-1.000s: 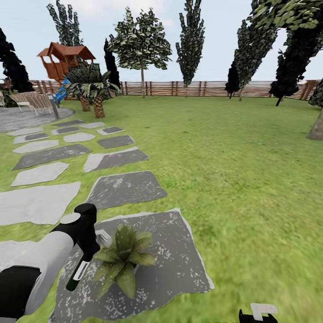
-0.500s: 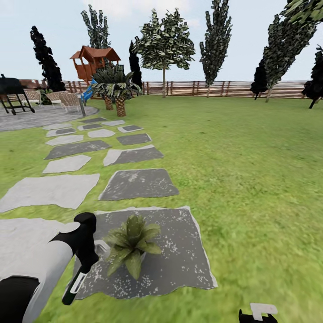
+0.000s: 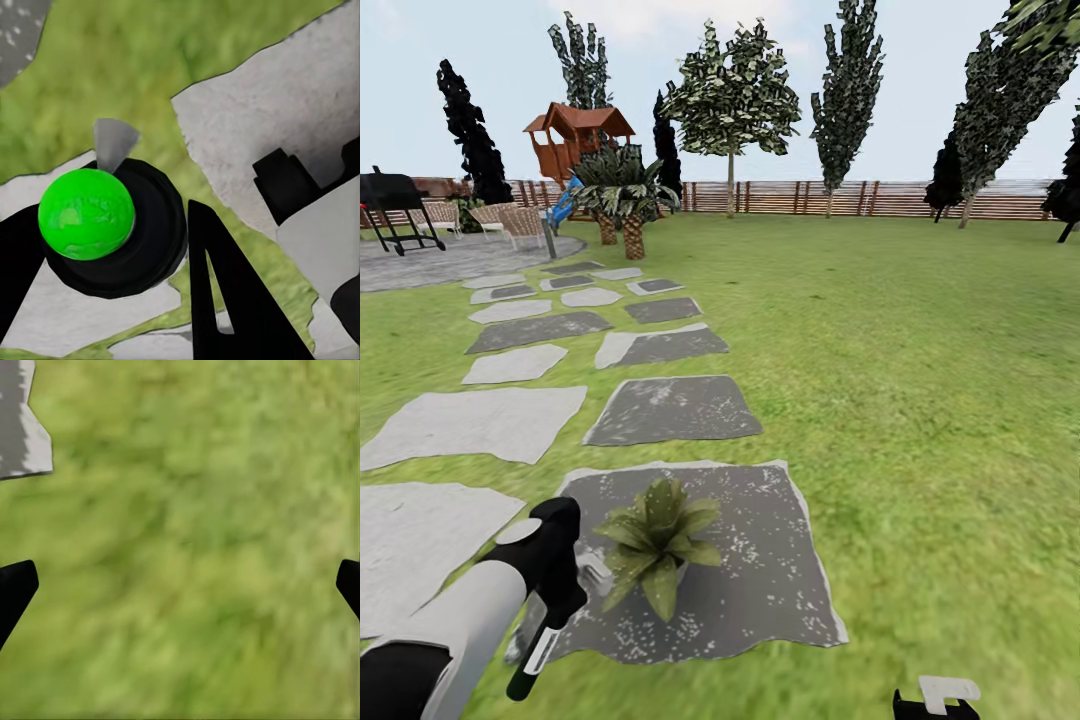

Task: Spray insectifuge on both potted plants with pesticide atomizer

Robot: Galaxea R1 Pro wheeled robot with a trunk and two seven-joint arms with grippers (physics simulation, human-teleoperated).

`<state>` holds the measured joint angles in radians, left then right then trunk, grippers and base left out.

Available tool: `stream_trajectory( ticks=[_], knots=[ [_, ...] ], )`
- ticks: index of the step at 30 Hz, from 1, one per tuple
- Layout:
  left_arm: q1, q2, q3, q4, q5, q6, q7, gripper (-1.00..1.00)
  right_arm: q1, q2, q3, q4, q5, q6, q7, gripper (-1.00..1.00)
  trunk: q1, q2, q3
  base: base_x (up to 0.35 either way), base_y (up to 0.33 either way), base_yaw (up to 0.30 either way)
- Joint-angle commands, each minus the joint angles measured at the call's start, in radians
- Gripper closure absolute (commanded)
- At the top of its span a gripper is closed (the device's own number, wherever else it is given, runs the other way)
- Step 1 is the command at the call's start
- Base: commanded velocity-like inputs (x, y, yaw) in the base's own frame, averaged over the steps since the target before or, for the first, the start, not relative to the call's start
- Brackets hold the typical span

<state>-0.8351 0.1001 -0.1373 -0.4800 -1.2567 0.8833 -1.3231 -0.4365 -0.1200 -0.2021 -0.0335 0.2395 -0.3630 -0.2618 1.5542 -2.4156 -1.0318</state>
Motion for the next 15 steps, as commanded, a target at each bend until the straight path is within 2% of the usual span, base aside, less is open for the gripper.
stream_trajectory(
  ticks=[1, 5, 15],
  knots=[
    [0.000, 0.000, -0.004, -0.002, -0.004, 0.009, -0.007, 1.00, -0.001, 0.000, -0.008, 0.001, 0.010, -0.003, -0.003, -1.00, 0.000, 0.000, -0.001, 0.000, -0.150, 0.000],
    [0.001, -0.002, 0.000, -0.003, -0.003, 0.009, -0.004, 1.00, -0.001, 0.002, -0.008, 0.001, 0.010, -0.004, -0.002, -1.00, 0.000, 0.000, -0.001, 0.000, -0.239, 0.093],
    [0.001, 0.000, 0.002, -0.011, -0.003, 0.009, -0.004, 1.00, -0.001, 0.002, -0.008, -0.001, 0.009, -0.004, -0.003, -1.00, 0.000, 0.000, -0.001, 0.000, -0.270, 0.265]
  ],
)
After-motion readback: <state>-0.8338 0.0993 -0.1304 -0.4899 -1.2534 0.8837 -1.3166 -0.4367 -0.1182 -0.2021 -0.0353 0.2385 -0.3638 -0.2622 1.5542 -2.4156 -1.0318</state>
